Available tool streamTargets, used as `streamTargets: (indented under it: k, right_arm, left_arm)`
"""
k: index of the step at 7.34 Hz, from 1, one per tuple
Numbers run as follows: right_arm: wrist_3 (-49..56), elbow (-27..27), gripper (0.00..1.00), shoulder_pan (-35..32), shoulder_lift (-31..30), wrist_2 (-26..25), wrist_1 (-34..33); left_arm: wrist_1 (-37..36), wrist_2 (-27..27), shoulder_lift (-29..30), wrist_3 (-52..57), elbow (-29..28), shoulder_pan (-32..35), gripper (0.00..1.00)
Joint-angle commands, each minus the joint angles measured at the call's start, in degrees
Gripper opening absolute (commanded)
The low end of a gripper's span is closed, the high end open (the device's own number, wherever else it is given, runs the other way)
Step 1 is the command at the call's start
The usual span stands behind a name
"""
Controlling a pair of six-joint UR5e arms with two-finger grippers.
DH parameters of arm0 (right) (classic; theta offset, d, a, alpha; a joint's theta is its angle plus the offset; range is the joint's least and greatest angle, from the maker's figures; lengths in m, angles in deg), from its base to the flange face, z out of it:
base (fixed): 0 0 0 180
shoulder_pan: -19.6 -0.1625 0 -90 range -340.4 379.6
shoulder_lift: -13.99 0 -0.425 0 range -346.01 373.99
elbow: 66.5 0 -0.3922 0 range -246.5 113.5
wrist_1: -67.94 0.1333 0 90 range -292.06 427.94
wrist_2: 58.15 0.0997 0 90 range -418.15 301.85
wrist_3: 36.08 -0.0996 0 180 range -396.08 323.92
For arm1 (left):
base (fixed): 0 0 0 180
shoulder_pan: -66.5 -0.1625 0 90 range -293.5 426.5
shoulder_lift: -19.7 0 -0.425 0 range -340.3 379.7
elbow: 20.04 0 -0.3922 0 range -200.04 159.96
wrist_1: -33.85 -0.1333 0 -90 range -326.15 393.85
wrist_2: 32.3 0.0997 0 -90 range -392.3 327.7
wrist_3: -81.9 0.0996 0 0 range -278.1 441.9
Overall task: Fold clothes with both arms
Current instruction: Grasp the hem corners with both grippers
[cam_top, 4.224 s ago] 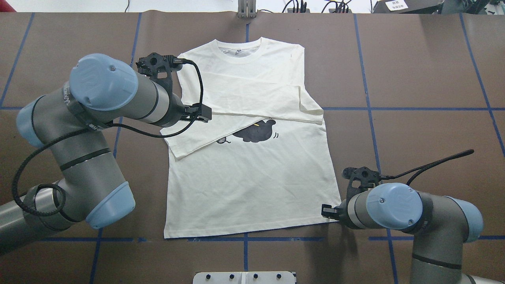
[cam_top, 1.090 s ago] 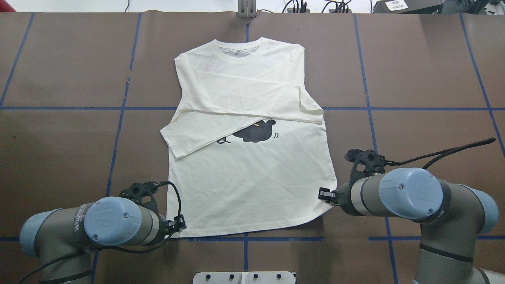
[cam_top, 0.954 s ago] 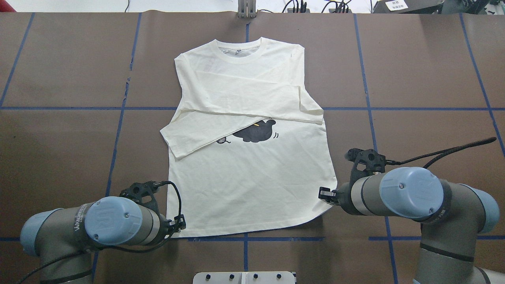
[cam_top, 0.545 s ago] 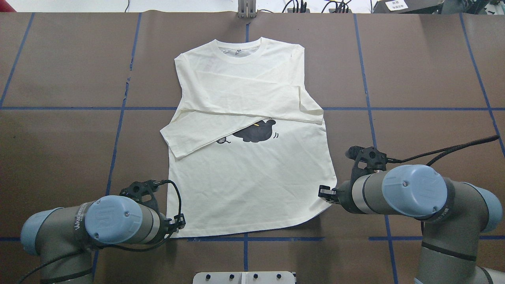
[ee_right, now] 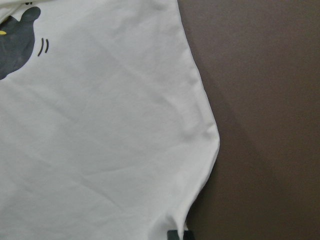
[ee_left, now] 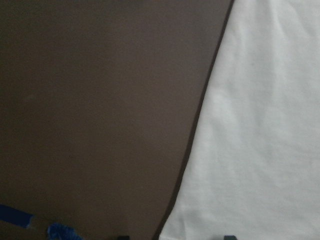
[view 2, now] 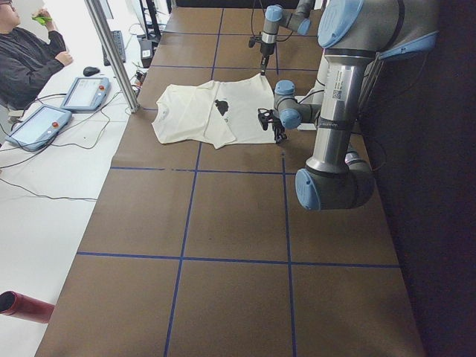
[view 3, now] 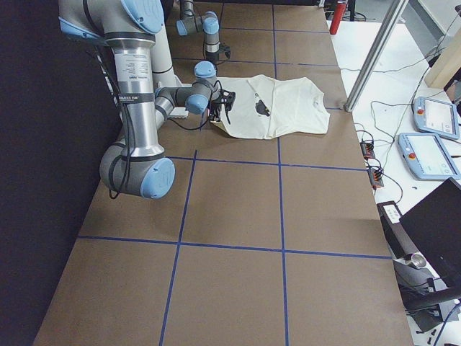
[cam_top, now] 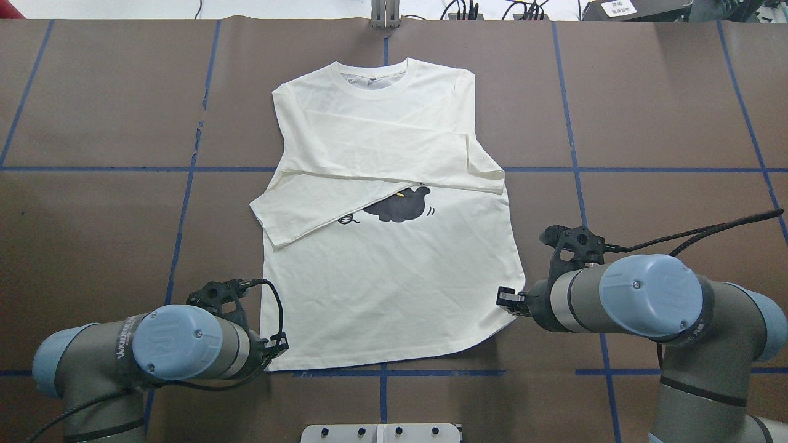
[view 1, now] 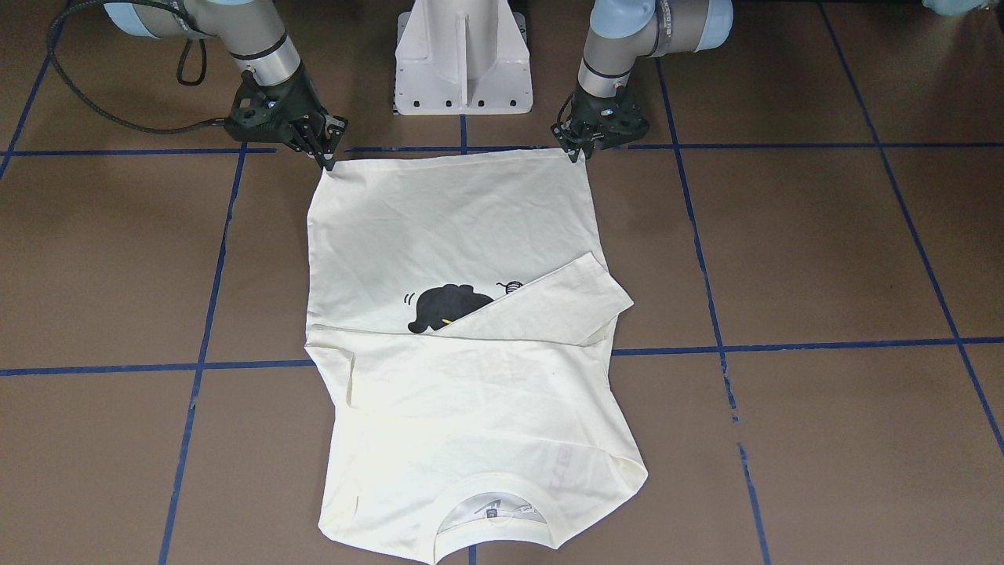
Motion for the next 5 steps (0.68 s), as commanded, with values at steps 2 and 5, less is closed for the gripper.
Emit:
streamTargets:
  k: [2, 5]
  right_arm:
    - [-0.01, 0.22, 0.00, -0.01, -0.05, 0.00, 0.00]
    - [0.08, 3.20, 0.00, -0.70, -0.84, 3.67, -0.09]
  left_arm:
    - [0.00, 0.16, 0.27, -0.09, 0.49, -0.25, 0.00]
    - [-6.89, 0.16, -0.07, 4.88, 7.91, 0.10, 0.00]
